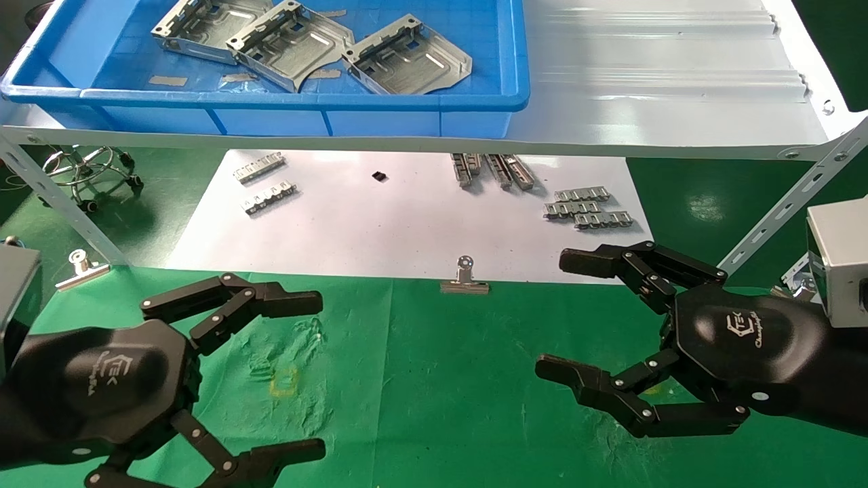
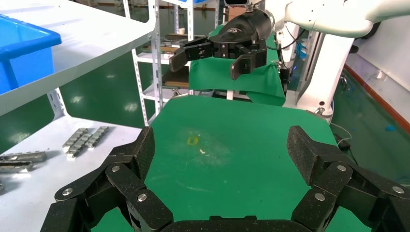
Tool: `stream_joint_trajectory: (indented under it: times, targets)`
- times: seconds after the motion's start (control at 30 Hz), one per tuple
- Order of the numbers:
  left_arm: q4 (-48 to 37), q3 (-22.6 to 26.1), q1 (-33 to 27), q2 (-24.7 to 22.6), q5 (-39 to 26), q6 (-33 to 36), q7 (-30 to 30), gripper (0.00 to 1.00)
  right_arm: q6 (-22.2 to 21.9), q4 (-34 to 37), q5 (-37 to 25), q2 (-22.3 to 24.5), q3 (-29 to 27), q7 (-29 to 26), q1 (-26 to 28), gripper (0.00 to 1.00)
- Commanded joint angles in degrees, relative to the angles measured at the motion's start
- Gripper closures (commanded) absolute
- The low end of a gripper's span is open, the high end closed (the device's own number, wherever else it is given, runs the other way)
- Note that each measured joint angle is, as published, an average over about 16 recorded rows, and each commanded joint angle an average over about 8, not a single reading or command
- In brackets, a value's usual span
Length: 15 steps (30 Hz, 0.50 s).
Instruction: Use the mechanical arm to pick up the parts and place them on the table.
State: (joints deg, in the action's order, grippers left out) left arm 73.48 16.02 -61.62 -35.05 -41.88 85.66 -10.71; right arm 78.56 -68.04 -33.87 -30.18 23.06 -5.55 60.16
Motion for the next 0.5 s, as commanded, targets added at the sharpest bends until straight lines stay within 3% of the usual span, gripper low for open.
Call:
stream_joint_trajectory:
  times: [0.03, 0.43, 0.5]
  targets:
    - [0.00, 0.00, 0.00, 0.00, 0.00, 0.00, 0.00, 0.00, 0.00, 0.00, 0.00, 0.00, 0.00, 0.00, 0.00, 0.00]
    - [0.00, 0.00, 0.00, 0.00, 0.00, 0.00, 0.00, 0.00, 0.00, 0.00, 0.00, 0.00, 0.00, 0.00, 0.00, 0.01]
    - [0.00, 0.00, 0.00, 0.00, 0.00, 0.00, 0.00, 0.00, 0.00, 0.00, 0.00, 0.00, 0.00, 0.00, 0.00, 0.21]
